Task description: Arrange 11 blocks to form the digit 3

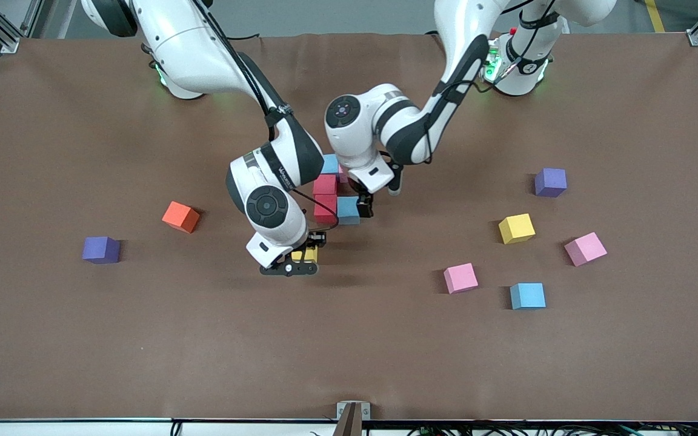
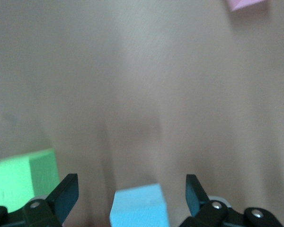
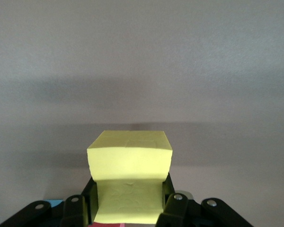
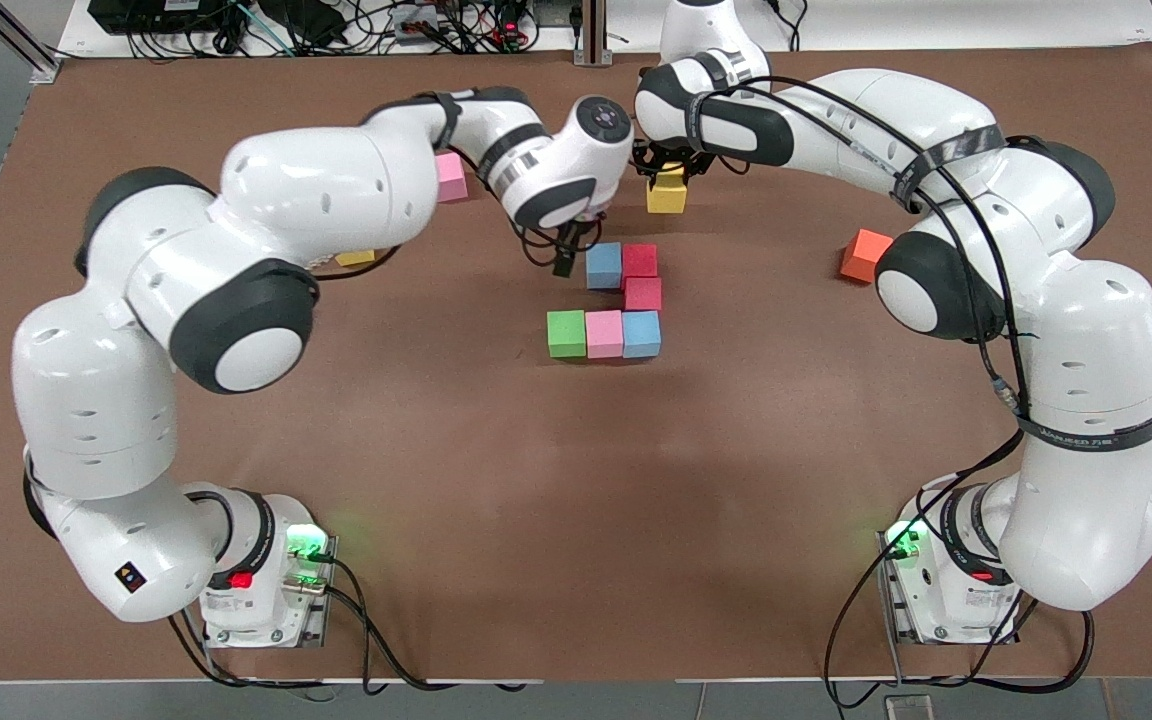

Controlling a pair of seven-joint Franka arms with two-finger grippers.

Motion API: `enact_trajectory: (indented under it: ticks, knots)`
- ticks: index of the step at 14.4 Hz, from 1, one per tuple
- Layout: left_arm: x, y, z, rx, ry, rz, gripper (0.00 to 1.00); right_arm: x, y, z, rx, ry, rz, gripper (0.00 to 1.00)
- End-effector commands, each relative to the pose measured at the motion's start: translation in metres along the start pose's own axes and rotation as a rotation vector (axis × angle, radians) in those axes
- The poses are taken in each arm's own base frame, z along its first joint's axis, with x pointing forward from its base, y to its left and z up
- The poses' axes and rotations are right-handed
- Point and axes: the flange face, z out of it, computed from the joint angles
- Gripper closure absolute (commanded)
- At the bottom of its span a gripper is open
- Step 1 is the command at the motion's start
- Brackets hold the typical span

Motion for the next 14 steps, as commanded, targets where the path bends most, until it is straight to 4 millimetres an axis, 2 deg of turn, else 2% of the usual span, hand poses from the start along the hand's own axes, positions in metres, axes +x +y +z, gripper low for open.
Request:
enact_trajectory:
  ticks: [1,5,7,8,11,14]
  knots:
    - [0.059,0.025,-0.011,-0.015,0.011,0.082,0.00,-0.006,-0.013,0.014,0.023,-0.015,0.016,0.52]
    - [0.145,0.087,-0.013,-0.031,0.009,0.302,0.00,-0.015,-0.028,0.027,0.030,-0.014,0.004,0.53]
    - [0.182,0.109,-0.008,-0.033,0.011,0.441,0.00,-0.019,-0.034,0.031,0.030,-0.015,-0.003,0.53]
    - [0.196,0.119,0.002,-0.023,0.013,0.508,0.00,-0.022,-0.038,0.032,0.033,-0.016,-0.008,0.53]
    - [0.222,0.144,0.020,-0.021,0.006,0.680,0.00,-0.031,-0.048,0.036,0.046,-0.023,-0.024,0.53]
    - [0.239,0.161,0.054,0.000,0.000,0.904,0.00,-0.039,-0.049,0.056,0.059,0.007,-0.027,0.53]
